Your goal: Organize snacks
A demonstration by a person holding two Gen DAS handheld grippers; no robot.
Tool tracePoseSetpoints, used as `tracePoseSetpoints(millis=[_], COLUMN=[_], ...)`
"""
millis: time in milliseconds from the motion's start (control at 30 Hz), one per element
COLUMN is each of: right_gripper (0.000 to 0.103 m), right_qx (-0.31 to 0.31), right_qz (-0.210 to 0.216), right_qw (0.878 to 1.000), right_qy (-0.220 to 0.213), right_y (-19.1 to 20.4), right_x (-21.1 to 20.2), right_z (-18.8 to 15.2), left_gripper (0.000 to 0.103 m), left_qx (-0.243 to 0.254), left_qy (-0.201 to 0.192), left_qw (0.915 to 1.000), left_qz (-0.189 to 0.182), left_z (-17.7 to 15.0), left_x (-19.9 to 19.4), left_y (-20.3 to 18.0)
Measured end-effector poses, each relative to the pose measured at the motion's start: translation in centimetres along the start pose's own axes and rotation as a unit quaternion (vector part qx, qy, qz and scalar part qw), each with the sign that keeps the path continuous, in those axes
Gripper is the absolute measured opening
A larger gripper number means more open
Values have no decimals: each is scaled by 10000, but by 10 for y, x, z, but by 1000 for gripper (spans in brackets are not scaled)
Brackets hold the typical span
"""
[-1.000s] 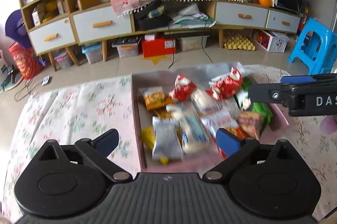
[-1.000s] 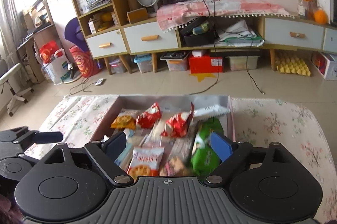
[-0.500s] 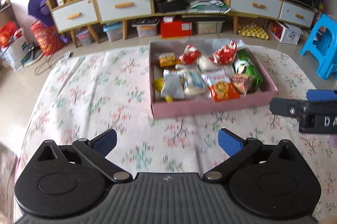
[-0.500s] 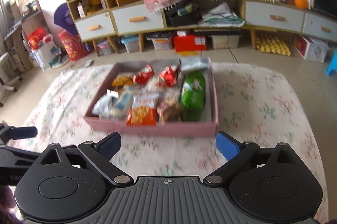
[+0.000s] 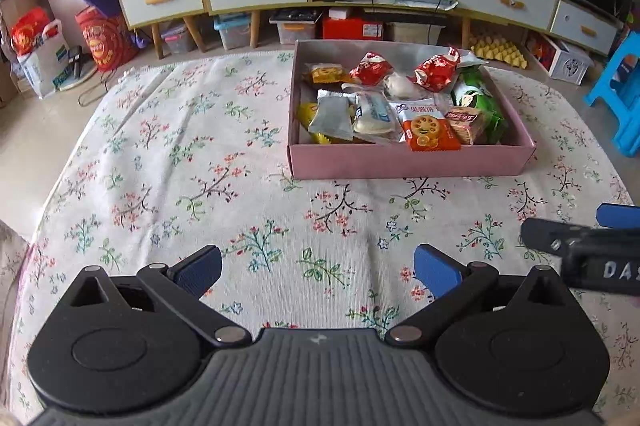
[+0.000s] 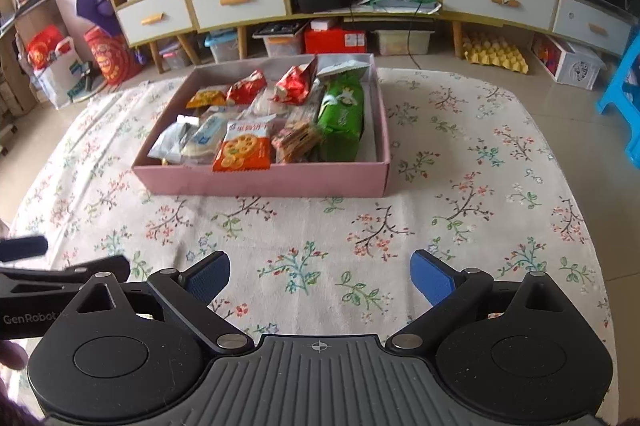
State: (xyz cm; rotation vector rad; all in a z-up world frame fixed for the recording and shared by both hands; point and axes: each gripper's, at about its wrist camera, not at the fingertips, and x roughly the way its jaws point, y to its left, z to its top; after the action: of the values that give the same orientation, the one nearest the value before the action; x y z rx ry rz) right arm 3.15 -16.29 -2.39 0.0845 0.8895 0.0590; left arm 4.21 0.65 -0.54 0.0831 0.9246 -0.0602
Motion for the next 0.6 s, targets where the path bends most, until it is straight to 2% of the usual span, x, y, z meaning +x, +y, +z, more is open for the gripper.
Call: tracePoseSetpoints(millis=[200,367,600], right_gripper=[98,98,98], right_qx=[-141,-99,11], right_qz=[-15,-171,-144], right_qw=[9999,9997,9998], right_qy=[-22,-125,-127], right_y=[5,1,-2], right_x=[-2,-5,-6], right_z=[-1,-1,-1], left_gripper=[103,103,103], left_qx=[45,34,60], left_qy=[-107,-74,-115], left_qw=[9998,9999,9999], left_qz=[144,109,106], left_z=[-1,-3,-4], left_x=[-3,-3,-6], left_y=[-2,-3,-5])
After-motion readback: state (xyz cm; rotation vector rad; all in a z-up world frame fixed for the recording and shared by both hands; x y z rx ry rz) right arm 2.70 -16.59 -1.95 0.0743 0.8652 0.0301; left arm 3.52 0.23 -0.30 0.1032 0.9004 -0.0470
